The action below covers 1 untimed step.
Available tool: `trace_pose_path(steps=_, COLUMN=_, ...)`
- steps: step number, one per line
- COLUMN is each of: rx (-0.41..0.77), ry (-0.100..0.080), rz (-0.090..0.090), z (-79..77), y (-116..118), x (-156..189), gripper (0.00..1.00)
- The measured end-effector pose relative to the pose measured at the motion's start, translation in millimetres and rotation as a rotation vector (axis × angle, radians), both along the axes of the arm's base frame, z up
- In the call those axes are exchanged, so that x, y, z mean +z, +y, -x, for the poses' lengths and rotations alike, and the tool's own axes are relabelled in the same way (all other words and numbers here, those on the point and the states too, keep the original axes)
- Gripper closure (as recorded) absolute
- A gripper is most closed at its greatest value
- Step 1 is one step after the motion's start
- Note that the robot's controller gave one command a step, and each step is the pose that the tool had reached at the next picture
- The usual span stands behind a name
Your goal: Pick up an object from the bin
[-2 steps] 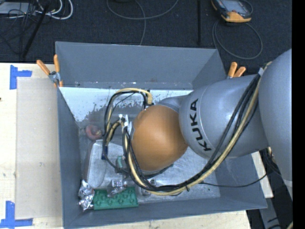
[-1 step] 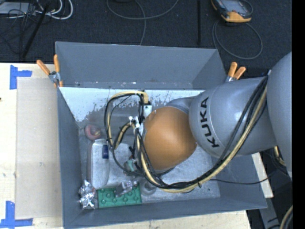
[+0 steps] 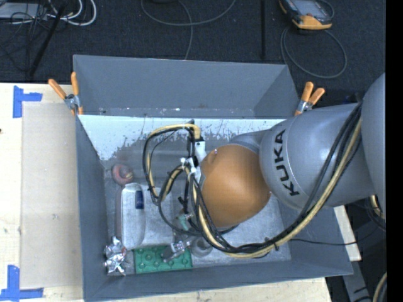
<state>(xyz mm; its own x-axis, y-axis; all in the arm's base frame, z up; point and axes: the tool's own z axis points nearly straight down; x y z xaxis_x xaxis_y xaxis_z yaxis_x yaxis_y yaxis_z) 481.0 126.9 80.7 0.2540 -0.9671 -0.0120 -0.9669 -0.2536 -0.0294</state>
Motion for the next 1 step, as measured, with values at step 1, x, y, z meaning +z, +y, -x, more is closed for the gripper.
trace_pose_path(steps=1, rx=0.195, ry=-0.001, rz=0.006, z=-8.0, y=-7.2, x=-2.1, gripper=0.00)
